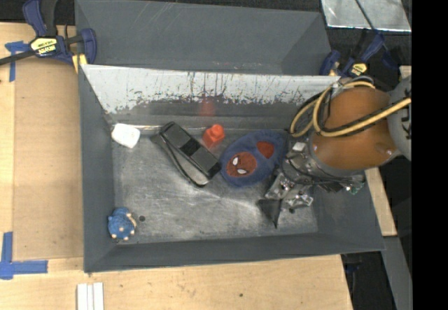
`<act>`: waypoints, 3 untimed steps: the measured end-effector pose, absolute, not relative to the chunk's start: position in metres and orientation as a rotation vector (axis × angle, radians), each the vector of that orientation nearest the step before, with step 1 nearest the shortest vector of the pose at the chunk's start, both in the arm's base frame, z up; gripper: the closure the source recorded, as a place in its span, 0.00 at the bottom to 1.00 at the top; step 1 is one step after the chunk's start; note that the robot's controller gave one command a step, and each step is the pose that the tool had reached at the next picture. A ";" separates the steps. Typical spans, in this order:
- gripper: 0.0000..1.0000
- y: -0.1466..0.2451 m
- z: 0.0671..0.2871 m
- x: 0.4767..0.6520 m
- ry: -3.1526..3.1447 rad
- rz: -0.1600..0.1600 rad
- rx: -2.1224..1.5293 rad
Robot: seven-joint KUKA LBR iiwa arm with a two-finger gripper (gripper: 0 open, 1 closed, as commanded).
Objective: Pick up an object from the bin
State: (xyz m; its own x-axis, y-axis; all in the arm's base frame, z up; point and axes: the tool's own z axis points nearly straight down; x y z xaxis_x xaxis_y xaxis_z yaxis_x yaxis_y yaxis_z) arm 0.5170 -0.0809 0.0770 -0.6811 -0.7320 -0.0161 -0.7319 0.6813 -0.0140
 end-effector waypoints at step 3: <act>1.00 -0.081 0.118 0.522 2.879 -0.005 -1.243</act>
Offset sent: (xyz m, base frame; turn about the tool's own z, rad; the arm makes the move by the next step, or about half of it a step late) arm 0.0000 0.0000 0.0010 0.0001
